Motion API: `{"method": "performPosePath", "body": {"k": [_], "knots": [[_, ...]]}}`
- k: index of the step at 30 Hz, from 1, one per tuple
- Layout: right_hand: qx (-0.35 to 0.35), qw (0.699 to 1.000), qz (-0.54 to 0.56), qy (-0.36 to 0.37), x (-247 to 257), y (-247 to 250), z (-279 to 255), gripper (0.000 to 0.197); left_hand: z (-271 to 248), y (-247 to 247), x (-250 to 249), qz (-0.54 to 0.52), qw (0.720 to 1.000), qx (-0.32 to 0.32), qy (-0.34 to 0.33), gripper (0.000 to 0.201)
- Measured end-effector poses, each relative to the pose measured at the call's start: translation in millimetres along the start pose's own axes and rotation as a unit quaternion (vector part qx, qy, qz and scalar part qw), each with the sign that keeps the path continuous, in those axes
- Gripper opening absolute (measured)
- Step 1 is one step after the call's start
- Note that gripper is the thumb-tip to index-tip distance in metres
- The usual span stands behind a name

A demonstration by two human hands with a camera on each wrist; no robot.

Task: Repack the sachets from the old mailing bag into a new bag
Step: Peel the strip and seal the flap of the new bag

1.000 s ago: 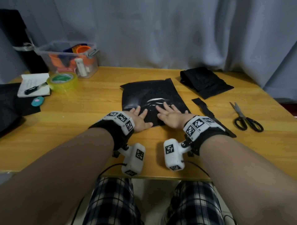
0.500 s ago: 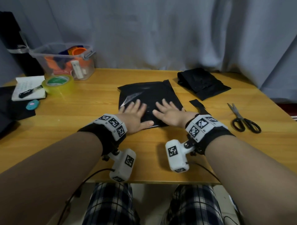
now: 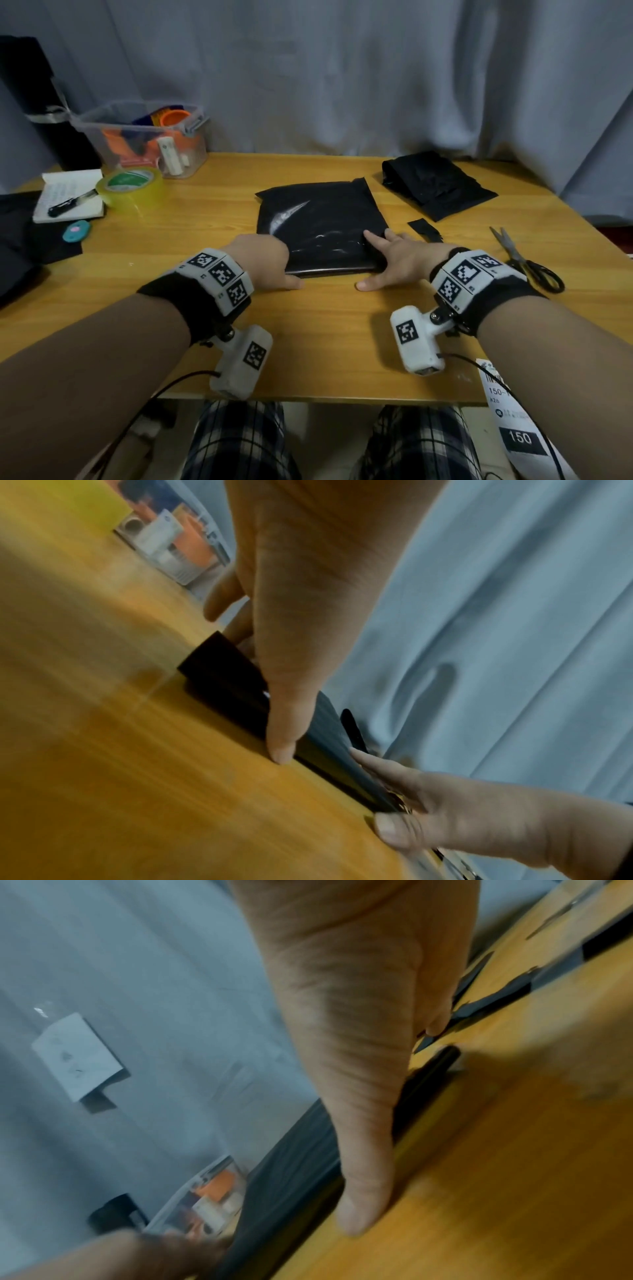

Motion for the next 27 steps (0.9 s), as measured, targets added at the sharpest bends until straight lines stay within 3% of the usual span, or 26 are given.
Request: {"method": "performPosePath", "body": {"k": [3, 6, 8, 10, 12, 14, 17, 21, 23, 24, 27], "knots": [[-0.034, 0.998, -0.018, 0.041, 11.8, 2.9, -3.9, 0.094, -1.9, 11.2, 3.1, 0.038, 0.996, -0.077, -0.035, 0.027], [-0.042, 0.998, -0.001, 0.045, 13.6, 5.4, -5.7, 0.079, -6.9, 26.1, 16.1, -0.015, 0.991, -0.129, -0.031, 0.018], [-0.135, 0.990, -0.008, 0.047, 7.2, 17.1, -10.9, 0.047, -14.1, 40.9, 34.3, -0.116, 0.970, -0.215, -0.015, 0.020], [-0.250, 0.964, 0.070, 0.053, -2.2, 34.3, -23.2, 0.026, -25.1, 55.5, 53.5, -0.206, 0.926, -0.316, 0.005, 0.021], [-0.356, 0.907, 0.209, 0.090, -12.1, 56.4, -39.2, 0.023, -38.1, 69.2, 69.8, -0.276, 0.869, -0.410, 0.025, 0.021], [-0.436, 0.826, 0.329, 0.142, -14.8, 81.5, -60.9, 0.018, -50.4, 82.7, 83.0, -0.333, 0.808, -0.484, 0.045, 0.022], [-0.480, 0.724, 0.453, 0.198, -11.6, 112.3, -88.1, 0.011, -66.8, 103.9, 95.3, -0.391, 0.723, -0.567, 0.063, 0.023], [-0.494, 0.669, 0.504, 0.234, -5.7, 135.3, -102.0, 0.019, -73.6, 125.2, 104.0, -0.454, 0.651, -0.605, 0.070, 0.027], [-0.494, 0.666, 0.515, 0.218, -8.6, 138.3, -89.1, 0.028, -62.7, 127.2, 109.8, -0.466, 0.658, -0.584, 0.089, 0.034], [-0.490, 0.680, 0.507, 0.200, -10.1, 136.4, -78.4, 0.031, -52.4, 123.3, 111.8, -0.464, 0.680, -0.557, 0.106, 0.037], [-0.444, 0.789, 0.410, 0.110, -16.5, 116.3, -36.1, 0.046, -14.0, 94.3, 107.5, -0.419, 0.789, -0.417, 0.166, 0.045]]}}
Point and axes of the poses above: each hand's wrist, its own z-axis towards the middle knuckle, its own y-axis out of the back of the hand, x = y × z, the point moved 3 cm from there along z, towards the middle knuckle, and after that the axes turned 5 degrees about z, right-handed, at the moved point
